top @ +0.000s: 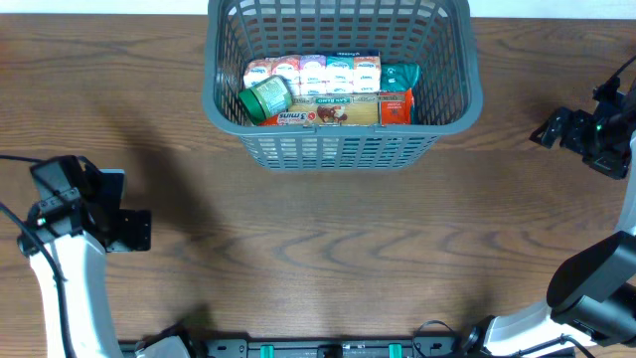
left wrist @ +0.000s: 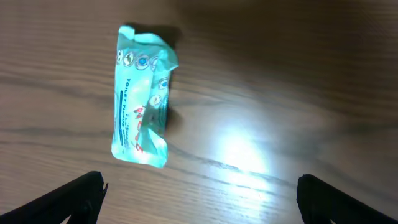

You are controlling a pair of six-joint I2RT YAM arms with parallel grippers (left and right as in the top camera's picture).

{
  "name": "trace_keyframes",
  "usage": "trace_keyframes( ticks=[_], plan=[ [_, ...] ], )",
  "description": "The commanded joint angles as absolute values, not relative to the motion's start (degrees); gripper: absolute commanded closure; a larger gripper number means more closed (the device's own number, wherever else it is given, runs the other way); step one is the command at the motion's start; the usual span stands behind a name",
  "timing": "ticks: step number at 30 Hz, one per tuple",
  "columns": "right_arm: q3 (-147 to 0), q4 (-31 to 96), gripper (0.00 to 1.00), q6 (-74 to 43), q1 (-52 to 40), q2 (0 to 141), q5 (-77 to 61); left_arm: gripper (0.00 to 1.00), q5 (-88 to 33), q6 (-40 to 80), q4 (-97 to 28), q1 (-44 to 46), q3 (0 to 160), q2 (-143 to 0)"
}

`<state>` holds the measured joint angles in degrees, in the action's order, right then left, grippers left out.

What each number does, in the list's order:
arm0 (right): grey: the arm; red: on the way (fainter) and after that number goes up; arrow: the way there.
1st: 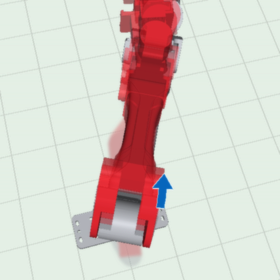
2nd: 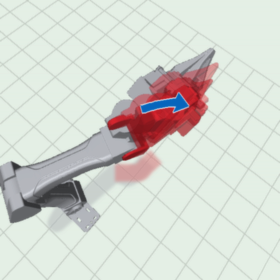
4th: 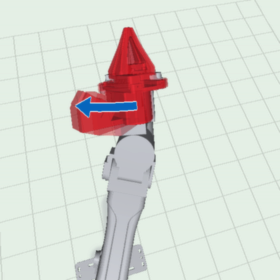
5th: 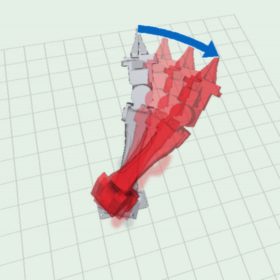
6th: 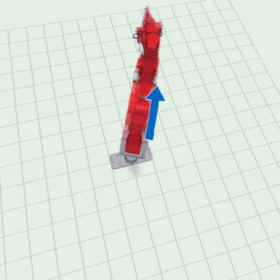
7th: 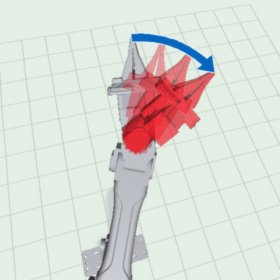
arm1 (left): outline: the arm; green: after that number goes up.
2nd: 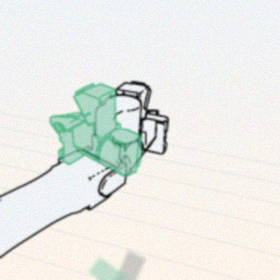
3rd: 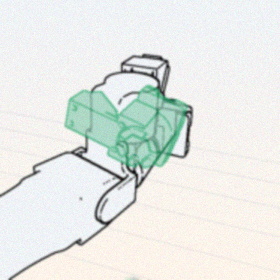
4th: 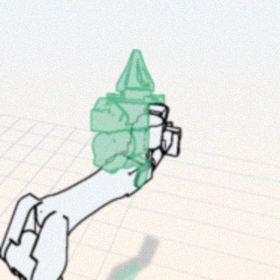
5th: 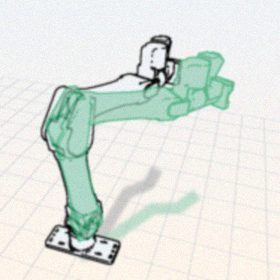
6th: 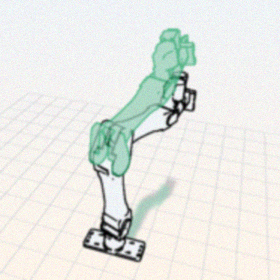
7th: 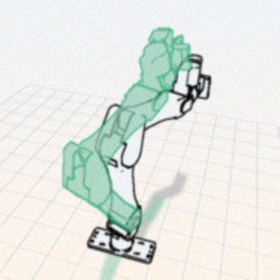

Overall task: Pack container
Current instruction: 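Move the left gripper back down to the mint-green wrapped bar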

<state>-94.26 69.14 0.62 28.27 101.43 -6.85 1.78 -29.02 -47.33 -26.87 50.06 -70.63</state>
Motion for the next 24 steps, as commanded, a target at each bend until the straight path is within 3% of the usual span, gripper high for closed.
trace_keyframes(
  ticks=[1, 10, 24],
  plan=[
    [-94.26, 68.90, 0.01, 0.21, 28.42, 101.38, -6.92, 0.02, 2.42, -31.09, -45.52, -30.46, 51.13, -73.89],
    [-94.26, 67.81, 0.01, -1.06, 28.42, 101.38, -6.92, 0.02, 2.35, -38.44, -40.88, -36.75, 51.13, -81.91],
    [-94.26, 68.84, 0.01, -4.29, 28.42, 101.38, -6.92, 0.02, 2.35, -39.00, -29.76, -37.71, 51.16, -93.54]
  ],
)
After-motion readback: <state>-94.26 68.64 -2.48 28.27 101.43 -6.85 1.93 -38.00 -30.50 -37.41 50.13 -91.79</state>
